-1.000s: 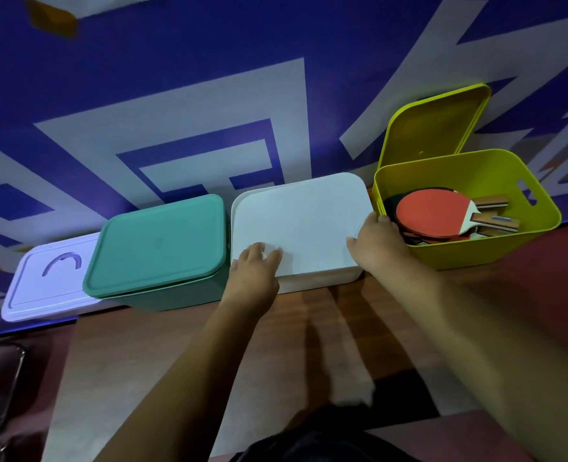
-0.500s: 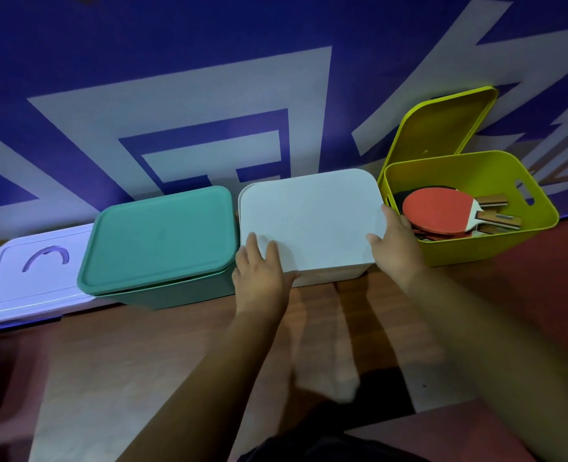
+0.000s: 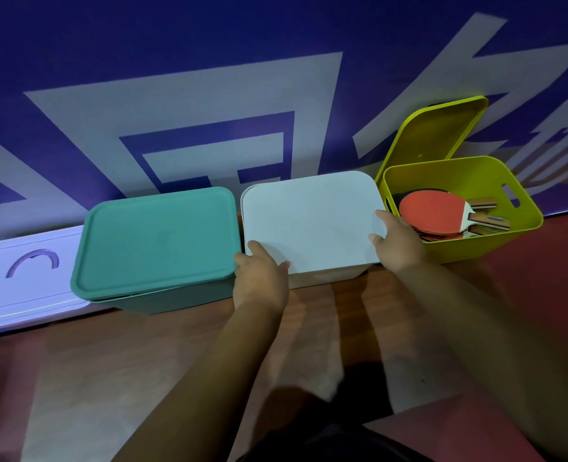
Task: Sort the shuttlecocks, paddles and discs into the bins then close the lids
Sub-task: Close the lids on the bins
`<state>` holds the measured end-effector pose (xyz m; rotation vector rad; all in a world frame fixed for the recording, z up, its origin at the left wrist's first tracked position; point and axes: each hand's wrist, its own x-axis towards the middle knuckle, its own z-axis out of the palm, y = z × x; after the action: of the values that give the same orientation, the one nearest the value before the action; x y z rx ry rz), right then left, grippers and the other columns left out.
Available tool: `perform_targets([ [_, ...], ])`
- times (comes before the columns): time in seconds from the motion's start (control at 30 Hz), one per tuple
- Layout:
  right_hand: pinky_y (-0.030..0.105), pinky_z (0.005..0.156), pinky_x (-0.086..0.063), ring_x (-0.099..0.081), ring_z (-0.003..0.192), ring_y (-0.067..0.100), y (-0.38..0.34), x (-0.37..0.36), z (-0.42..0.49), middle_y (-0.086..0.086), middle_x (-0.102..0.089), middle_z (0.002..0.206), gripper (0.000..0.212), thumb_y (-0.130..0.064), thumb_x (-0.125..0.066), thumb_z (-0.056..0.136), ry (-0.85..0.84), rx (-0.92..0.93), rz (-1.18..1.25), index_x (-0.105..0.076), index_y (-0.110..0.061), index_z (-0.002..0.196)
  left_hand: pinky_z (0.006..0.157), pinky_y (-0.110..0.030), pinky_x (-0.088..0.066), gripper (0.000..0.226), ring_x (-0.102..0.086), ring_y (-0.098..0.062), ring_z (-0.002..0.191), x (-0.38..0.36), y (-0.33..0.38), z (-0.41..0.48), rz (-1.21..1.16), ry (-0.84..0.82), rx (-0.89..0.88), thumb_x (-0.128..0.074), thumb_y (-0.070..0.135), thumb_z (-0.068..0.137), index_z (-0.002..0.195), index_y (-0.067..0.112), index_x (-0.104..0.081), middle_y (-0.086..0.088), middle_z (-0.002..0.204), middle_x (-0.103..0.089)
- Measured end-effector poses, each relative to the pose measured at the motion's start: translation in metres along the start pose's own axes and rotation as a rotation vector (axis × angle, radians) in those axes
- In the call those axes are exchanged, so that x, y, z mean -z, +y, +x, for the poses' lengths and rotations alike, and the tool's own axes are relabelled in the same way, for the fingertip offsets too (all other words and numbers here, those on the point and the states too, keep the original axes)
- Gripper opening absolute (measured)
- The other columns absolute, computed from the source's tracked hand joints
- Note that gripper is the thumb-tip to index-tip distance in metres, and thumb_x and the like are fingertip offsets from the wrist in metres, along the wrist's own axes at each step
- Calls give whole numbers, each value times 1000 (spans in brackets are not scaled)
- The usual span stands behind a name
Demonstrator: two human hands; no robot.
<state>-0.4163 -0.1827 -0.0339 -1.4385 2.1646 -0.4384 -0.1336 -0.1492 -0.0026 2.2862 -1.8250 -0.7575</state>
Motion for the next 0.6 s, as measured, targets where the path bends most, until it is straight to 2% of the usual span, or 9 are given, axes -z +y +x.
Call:
perform_targets([
  [0.23,41,113,-41,-44,146,31,-6,5,1,6,-41,163,59,-18,-64,103,24,9,29,-44,-23,159,86,-40,-58,46,-63,-28,90,0,-2,-2,-45,-5,-6,-65,44,101,126,8,-48,-16,127,-41],
  [0.4,42,116,-39,-40,149,31,-3,8,0,6,-37,166,60,-19,-61,105,-14,18,36,-40,-23,161,91,-43,-59,46,-63,-30,98,-5,-3,-6,-40,7,17,-62,45,102,128,10,-47,-16,129,-40],
  [0.6,44,122,-34,-36,153,30,-7,9,2,7,-35,168,59,-18,-58,107,-41,31,35,-38,-16,162,89,-37,-56,53,-59,-27,102,-13,4,-11,11,5,7,-63,51,101,128,10,-43,-16,126,-39],
])
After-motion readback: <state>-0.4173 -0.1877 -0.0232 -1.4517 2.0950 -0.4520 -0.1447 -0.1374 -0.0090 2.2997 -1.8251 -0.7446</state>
